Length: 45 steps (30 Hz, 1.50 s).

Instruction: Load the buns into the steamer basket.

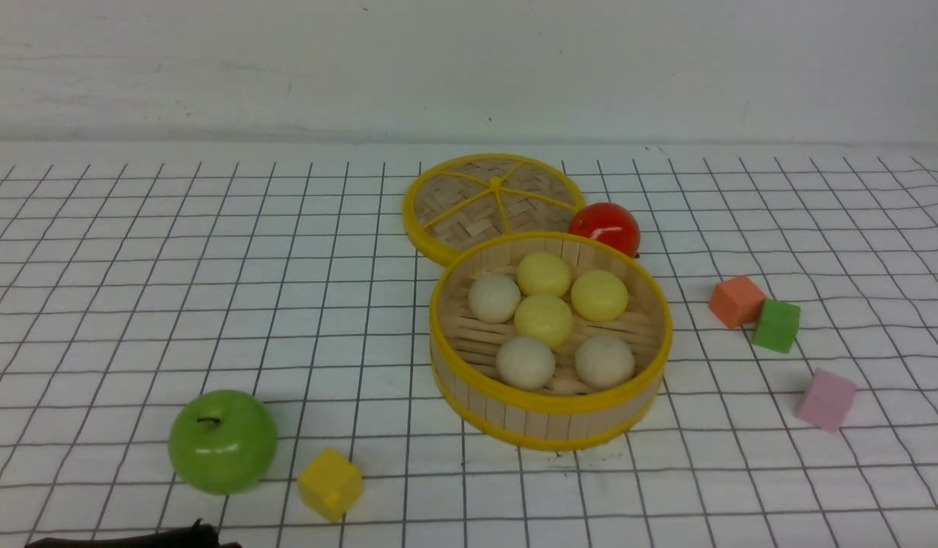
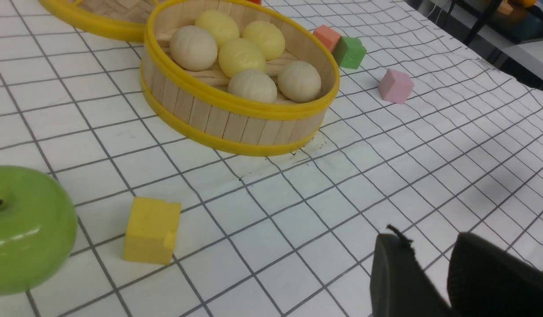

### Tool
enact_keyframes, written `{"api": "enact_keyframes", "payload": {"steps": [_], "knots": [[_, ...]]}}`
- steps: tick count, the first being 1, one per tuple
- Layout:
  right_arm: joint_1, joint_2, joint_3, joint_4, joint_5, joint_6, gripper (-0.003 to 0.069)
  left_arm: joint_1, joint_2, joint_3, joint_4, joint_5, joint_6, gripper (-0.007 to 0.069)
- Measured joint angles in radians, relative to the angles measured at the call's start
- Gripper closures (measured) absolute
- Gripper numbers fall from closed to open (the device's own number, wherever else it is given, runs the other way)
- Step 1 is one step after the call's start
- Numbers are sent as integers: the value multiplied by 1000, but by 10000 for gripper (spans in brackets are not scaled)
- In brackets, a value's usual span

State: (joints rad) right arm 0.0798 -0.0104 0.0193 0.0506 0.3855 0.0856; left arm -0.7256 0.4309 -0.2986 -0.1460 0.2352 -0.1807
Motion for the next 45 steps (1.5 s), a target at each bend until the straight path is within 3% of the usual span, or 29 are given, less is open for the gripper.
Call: {"api": "enact_keyframes", "payload": {"steps": [22, 30, 35, 38, 42, 45], "knots": [[0, 0, 0, -1, 1, 0, 658, 0, 0, 0, 2, 2, 0, 421], [0, 0, 0, -1, 1, 0, 650, 14, -12, 1, 83, -85, 25, 419], [0, 0, 0, -1, 1, 0, 645, 183, -109, 32, 54, -169, 25, 417], [0, 0, 0, -1, 1, 0, 640, 377, -223, 92, 30, -177, 25, 432], [0, 0, 0, -1, 1, 0, 634, 578, -385, 186, 24, -118, 25, 540], [0, 0, 0, -1, 2, 0, 630, 641, -438, 269, 22, -89, 25, 638]]}}
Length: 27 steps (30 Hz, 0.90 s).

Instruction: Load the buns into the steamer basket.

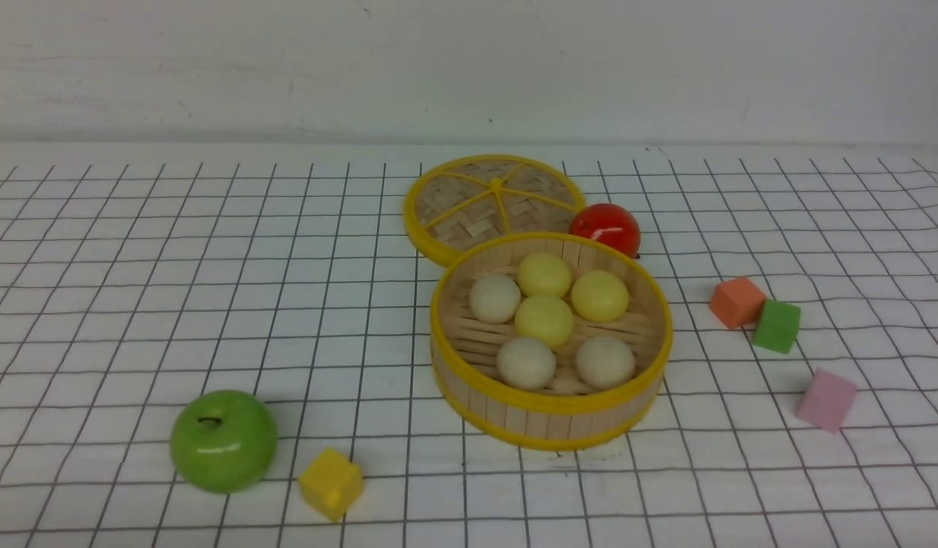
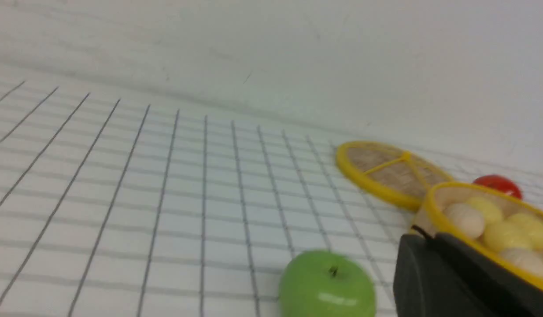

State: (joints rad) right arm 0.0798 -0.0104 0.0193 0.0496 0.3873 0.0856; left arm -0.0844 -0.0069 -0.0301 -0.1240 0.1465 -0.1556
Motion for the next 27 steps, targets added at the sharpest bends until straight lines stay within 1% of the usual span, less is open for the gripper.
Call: {"api": "enact_keyframes", "payload": {"steps": [2, 4, 5, 8, 17, 21, 27], "knots": [[0, 0, 0, 0, 0, 0, 629, 5, -3, 27, 1, 8, -1, 638], [0, 0, 0, 0, 0, 0, 628, 7, -3, 52, 2, 93, -22, 638], [0, 0, 0, 0, 0, 0, 628, 7, -3, 55, 5, 159, -32, 638], [0, 0, 0, 0, 0, 0, 627, 7, -3, 61, 11, 228, -45, 638], [0, 0, 0, 0, 0, 0, 617, 5, -3, 61, 21, 229, -52, 638], [0, 0, 0, 0, 0, 0, 616, -23, -3, 61, 31, 229, -52, 638], [0, 0, 0, 0, 0, 0, 608, -32, -3, 61, 33, 229, -52, 638]]}}
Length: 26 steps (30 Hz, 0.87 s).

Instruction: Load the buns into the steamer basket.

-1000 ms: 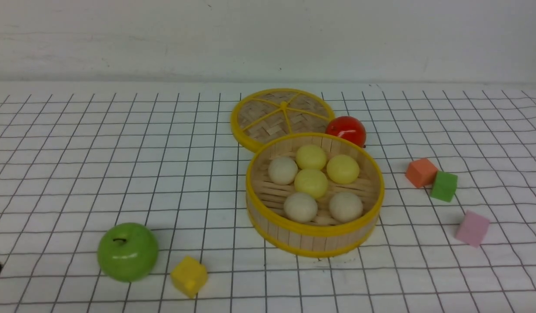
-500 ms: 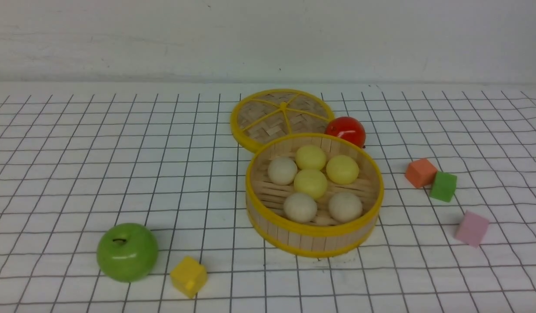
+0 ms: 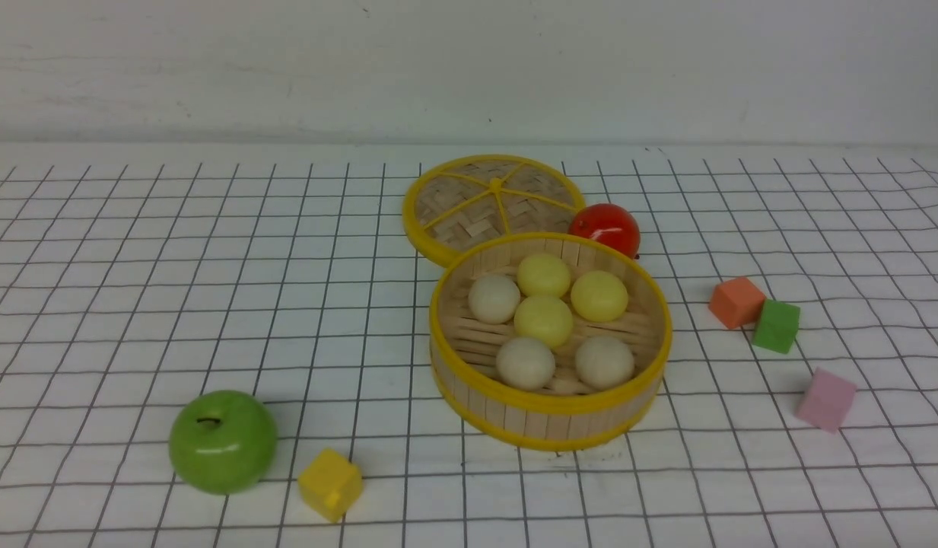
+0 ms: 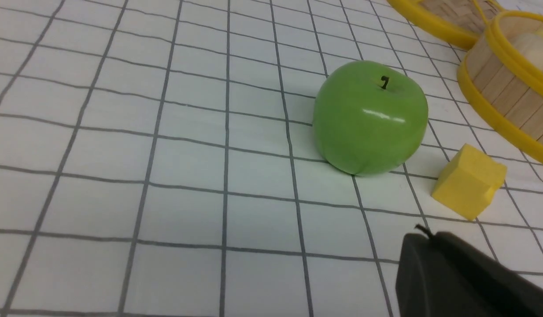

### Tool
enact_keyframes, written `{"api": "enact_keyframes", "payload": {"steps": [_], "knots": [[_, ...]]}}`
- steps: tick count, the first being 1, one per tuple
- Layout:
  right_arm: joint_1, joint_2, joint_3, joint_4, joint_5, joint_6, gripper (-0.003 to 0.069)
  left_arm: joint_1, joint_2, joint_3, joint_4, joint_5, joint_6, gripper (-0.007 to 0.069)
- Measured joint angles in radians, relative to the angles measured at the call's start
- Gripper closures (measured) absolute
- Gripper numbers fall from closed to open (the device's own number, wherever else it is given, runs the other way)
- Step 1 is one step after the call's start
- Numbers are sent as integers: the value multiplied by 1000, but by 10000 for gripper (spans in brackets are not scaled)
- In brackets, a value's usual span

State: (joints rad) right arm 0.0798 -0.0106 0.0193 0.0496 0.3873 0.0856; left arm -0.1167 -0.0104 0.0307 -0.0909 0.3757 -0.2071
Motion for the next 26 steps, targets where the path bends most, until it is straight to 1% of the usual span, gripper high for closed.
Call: {"api": "enact_keyframes", "payload": {"steps": [26], "knots": [[0, 0, 0, 0, 0, 0, 574, 0, 0, 0, 0, 0, 0, 638]]}}
